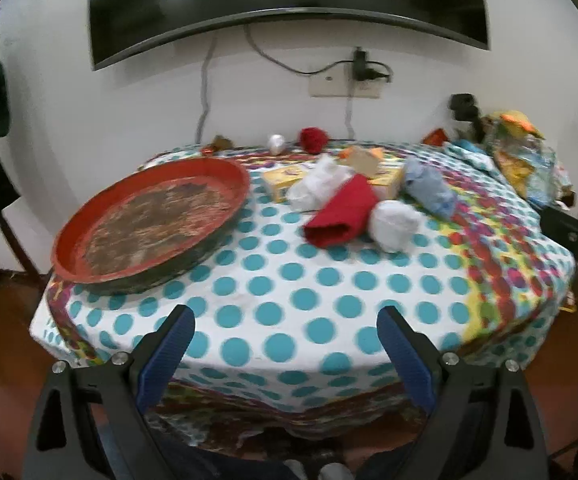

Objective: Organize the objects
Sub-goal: 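Reach the left gripper to the white sock on the red sock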

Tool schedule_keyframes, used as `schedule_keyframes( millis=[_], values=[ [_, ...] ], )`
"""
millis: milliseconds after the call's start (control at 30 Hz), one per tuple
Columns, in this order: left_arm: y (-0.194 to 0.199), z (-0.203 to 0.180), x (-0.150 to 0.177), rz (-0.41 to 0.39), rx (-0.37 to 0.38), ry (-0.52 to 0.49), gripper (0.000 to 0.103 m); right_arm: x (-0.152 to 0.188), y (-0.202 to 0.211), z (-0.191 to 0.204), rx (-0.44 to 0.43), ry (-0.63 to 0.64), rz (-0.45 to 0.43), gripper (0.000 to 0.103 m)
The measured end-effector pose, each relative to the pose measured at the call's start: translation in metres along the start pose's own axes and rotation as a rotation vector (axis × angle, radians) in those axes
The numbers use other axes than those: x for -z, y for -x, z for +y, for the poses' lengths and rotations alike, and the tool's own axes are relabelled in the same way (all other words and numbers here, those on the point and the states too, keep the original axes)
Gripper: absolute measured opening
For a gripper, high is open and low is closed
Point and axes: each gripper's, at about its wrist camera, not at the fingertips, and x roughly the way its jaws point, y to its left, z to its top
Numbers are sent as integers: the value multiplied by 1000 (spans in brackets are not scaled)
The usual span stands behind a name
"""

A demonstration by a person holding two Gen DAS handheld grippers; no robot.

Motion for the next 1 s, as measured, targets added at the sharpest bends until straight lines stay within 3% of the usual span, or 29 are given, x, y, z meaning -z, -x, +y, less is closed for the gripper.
schedule_keyframes(
  millis=[200,400,600,1000],
  values=[
    [-16,4,-2,3,14,30,95,5,-18,-1,12,9,42,103],
    [-42,-7,-14,2,109,4,95,9,-38,-3,-12,-3,99,103],
    [-65,-17,-32,2,151,19,95,8,-46,-7,-23,-30,116,103],
    [-91,-80,-52,22,297,-26,95,16,-81,-44,38,-128,228,103]
  ],
)
